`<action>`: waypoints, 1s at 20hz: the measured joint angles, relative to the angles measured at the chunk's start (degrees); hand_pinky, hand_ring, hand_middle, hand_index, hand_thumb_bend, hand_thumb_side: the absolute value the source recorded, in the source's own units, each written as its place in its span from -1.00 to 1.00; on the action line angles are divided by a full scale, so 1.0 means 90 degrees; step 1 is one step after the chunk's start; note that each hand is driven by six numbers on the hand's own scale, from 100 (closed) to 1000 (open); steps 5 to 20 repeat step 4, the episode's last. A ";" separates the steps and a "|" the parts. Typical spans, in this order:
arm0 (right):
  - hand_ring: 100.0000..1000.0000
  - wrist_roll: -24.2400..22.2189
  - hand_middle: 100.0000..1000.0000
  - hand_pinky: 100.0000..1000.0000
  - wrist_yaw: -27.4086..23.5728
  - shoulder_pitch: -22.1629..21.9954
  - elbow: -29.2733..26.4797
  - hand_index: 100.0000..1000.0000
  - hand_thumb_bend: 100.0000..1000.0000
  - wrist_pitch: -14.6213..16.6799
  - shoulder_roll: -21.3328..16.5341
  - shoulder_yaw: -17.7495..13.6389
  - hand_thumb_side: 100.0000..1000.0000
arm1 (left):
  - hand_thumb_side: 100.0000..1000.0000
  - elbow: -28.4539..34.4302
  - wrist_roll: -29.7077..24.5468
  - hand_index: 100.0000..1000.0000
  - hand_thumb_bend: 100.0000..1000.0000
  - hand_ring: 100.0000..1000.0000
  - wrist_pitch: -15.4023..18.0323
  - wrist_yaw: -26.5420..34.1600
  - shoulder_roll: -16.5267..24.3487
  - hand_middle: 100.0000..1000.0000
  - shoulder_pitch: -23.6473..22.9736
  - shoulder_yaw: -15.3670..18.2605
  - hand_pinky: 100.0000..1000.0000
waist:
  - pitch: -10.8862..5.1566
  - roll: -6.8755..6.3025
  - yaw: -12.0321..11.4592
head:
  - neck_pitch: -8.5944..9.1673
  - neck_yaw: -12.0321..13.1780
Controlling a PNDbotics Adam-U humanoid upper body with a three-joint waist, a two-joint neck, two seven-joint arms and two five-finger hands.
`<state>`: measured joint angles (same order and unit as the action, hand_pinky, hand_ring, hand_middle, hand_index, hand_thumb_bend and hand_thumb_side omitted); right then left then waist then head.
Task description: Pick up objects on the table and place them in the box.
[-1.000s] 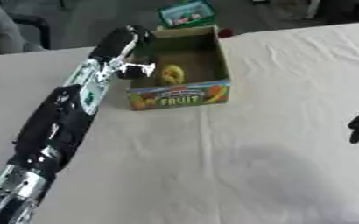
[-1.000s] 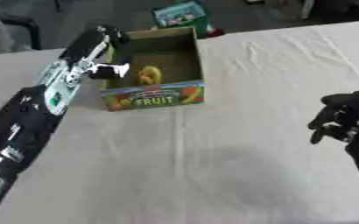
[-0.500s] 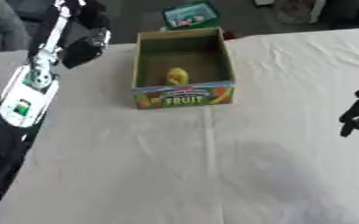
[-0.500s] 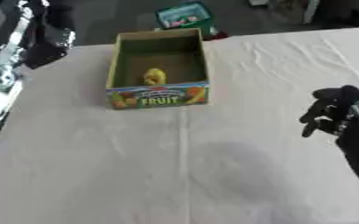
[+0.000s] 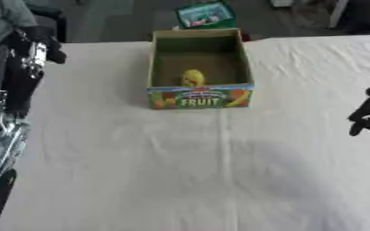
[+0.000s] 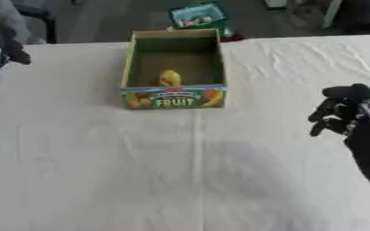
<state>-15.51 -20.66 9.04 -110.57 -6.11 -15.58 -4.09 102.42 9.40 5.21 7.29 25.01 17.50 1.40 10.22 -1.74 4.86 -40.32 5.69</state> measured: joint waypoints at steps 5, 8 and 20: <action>-0.01 0.0023 -0.10 -0.29 -0.0011 -0.0006 0.0000 0.32 -1.00 0.0021 0.0000 -0.0018 0.27 | 0.36 -0.0013 0.0065 0.30 -1.00 -0.09 -0.0065 0.0238 -0.0452 -0.13 -0.0424 0.0081 0.00 | -0.0006 0.0046 -0.0154 | -0.0055 0.0001; -0.01 0.0023 -0.10 -0.29 -0.0011 -0.0006 0.0000 0.32 -1.00 0.0021 0.0000 -0.0018 0.27 | 0.36 -0.0013 0.0065 0.30 -1.00 -0.09 -0.0065 0.0238 -0.0452 -0.13 -0.0424 0.0081 0.00 | -0.0006 0.0046 -0.0154 | -0.0055 0.0001; -0.01 0.0023 -0.10 -0.29 -0.0011 -0.0006 0.0000 0.32 -1.00 0.0021 0.0000 -0.0018 0.27 | 0.36 -0.0013 0.0065 0.30 -1.00 -0.09 -0.0065 0.0238 -0.0452 -0.13 -0.0424 0.0081 0.00 | -0.0006 0.0046 -0.0154 | -0.0055 0.0001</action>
